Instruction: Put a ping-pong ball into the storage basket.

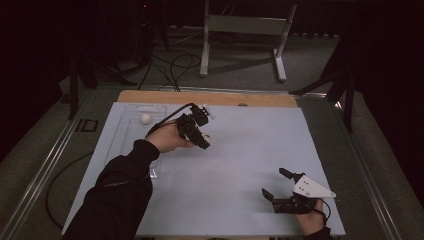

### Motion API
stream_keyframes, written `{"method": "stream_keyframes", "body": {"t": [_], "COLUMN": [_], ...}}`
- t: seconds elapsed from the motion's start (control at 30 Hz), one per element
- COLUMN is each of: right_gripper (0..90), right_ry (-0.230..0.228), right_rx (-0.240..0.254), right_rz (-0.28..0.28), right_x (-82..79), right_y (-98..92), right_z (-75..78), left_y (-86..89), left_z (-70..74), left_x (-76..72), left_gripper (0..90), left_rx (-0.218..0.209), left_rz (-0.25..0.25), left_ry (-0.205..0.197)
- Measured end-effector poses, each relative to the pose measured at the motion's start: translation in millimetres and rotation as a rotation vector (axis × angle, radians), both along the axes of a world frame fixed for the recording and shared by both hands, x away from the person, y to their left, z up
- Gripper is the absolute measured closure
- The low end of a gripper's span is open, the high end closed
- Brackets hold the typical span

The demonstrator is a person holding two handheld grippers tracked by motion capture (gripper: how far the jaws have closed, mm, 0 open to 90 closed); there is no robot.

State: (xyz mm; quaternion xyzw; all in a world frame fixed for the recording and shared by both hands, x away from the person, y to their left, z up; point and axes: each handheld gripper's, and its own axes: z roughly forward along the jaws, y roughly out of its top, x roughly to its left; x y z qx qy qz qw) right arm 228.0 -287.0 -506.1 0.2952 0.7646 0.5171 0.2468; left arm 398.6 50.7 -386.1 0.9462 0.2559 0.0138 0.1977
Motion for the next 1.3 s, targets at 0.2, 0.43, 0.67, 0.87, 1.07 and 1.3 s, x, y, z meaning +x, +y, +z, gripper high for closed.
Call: {"method": "stream_keyframes", "body": {"t": [0.2,0.43,0.67,0.87,1.07,1.3], "right_gripper": [8.4,8.4,8.4,8.4,8.4,8.4], "right_ry": [0.0,-0.001,0.003,0.004,0.001,-0.002], "right_rx": [-0.002,-0.003,-0.004,-0.004,-0.006,-0.008], "right_rz": [0.001,0.002,0.001,0.0,-0.002,-0.002], "right_x": [0.0,0.0,0.1,0.4,-0.1,-0.7], "right_y": [0.0,0.1,0.3,0.6,1.2,1.8], "right_z": [-0.1,-0.2,-0.4,-0.8,-0.3,0.3], "left_y": [10.0,27.9,43.9,54.0,66.7,80.6], "left_z": [0.8,2.7,8.1,14.3,17.5,22.3], "left_x": [1.0,6.0,6.2,4.6,3.2,0.6], "left_gripper": [52.3,52.4,52.3,52.4,52.3,52.3], "left_rx": [0.004,0.002,0.003,0.011,0.007,0.011], "left_rz": [0.02,0.053,0.081,0.094,0.122,0.146], "left_ry": [-0.007,-0.001,-0.005,-0.01,-0.015,-0.019]}}
